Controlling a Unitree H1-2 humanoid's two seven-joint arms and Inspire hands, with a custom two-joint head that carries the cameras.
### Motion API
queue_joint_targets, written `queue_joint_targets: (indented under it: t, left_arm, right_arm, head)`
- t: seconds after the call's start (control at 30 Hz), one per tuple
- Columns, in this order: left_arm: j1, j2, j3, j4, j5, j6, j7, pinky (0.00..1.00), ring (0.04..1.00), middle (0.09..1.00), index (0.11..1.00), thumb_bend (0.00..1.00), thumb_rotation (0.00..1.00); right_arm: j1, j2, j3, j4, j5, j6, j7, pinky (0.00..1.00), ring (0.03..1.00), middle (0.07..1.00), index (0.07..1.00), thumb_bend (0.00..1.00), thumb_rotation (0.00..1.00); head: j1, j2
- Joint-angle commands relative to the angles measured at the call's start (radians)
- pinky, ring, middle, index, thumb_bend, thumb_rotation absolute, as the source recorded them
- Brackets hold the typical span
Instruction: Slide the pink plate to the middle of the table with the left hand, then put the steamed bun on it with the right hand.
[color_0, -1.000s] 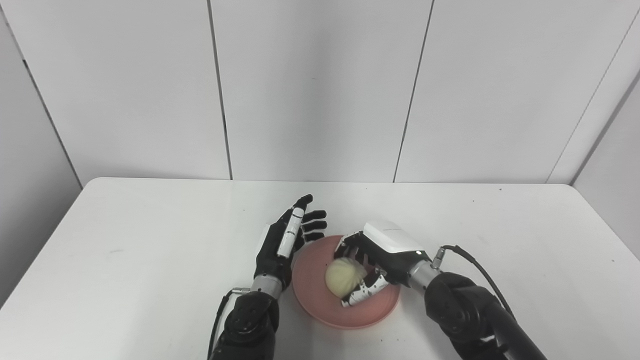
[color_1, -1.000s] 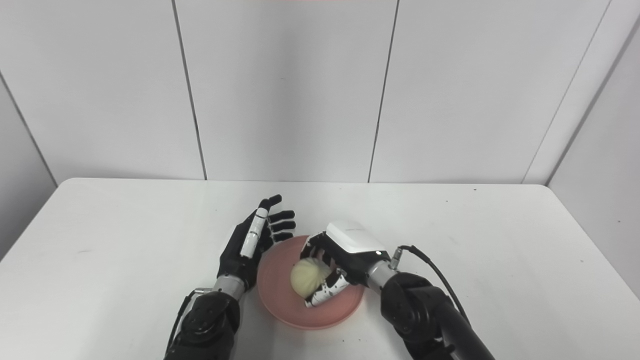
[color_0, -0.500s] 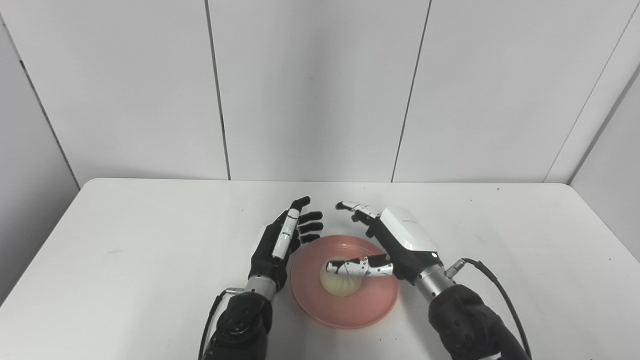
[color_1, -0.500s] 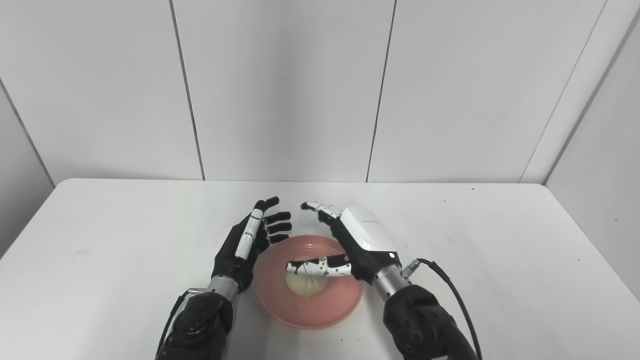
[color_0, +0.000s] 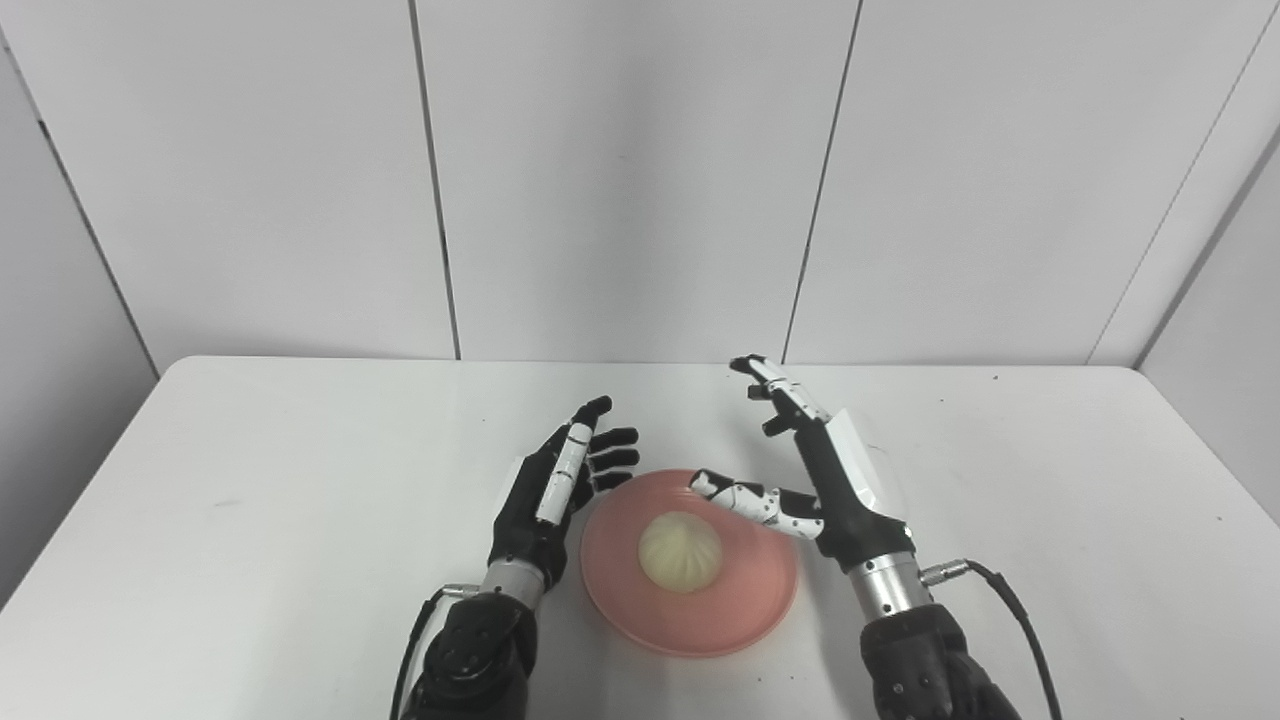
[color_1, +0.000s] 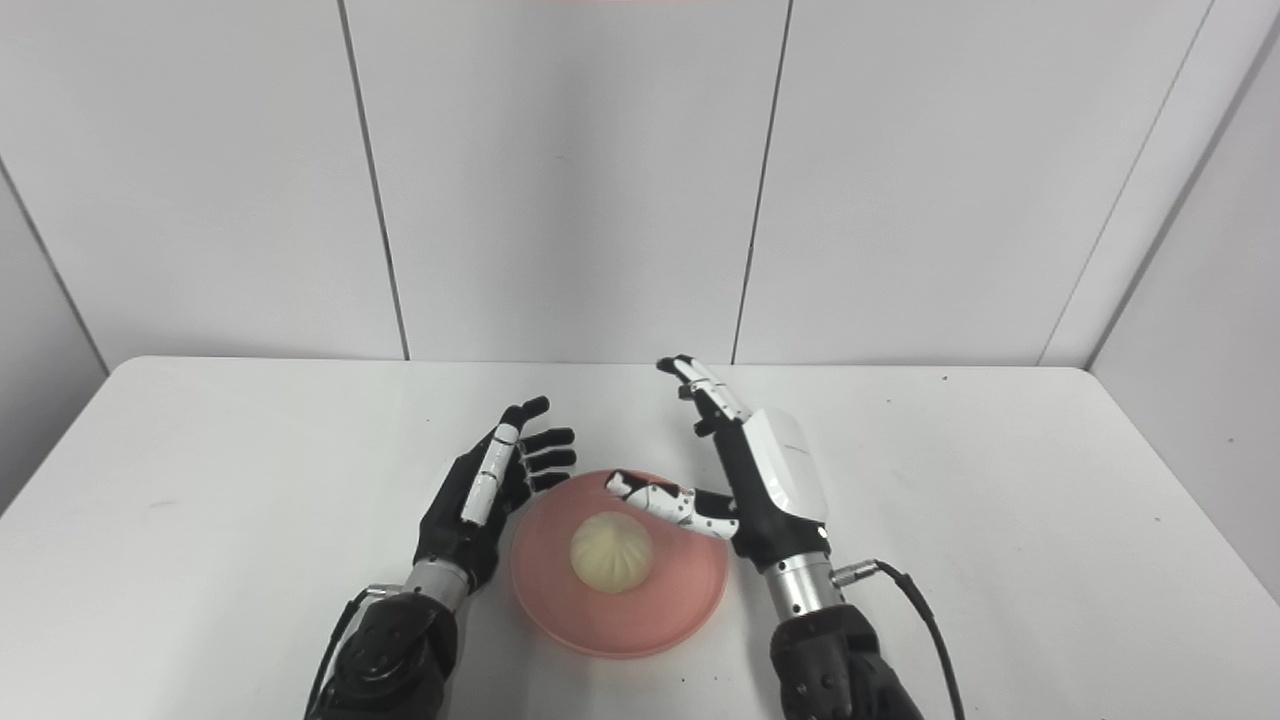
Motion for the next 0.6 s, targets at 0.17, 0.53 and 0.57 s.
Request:
queue_joint_targets:
  t: [0.17,0.53,0.57]
  left_arm:
    - [0.050,0.017,0.003,-0.061,0.060,-0.089,0.065,0.89,0.882,0.869,0.876,0.60,0.92]
    - [0.089,0.075,-0.008,-0.109,0.095,-0.086,0.060,1.00,1.000,1.000,0.978,0.73,1.00]
    - [0.090,0.078,-0.008,-0.112,0.092,-0.082,0.057,1.00,1.000,1.000,0.977,0.72,1.00]
  right_arm:
    - [-0.018,0.116,-0.118,0.048,0.267,-0.061,-0.039,0.70,0.799,0.901,0.894,0.69,1.00]
    - [0.032,0.218,-0.205,-0.033,0.513,0.130,-0.011,0.90,0.919,0.942,0.944,0.70,1.00]
    - [0.035,0.218,-0.203,-0.031,0.507,0.127,-0.013,0.90,0.915,0.939,0.943,0.71,1.00]
  head:
    - [-0.041,0.001]
    - [-0.115,0.015]
    - [-0.115,0.015]
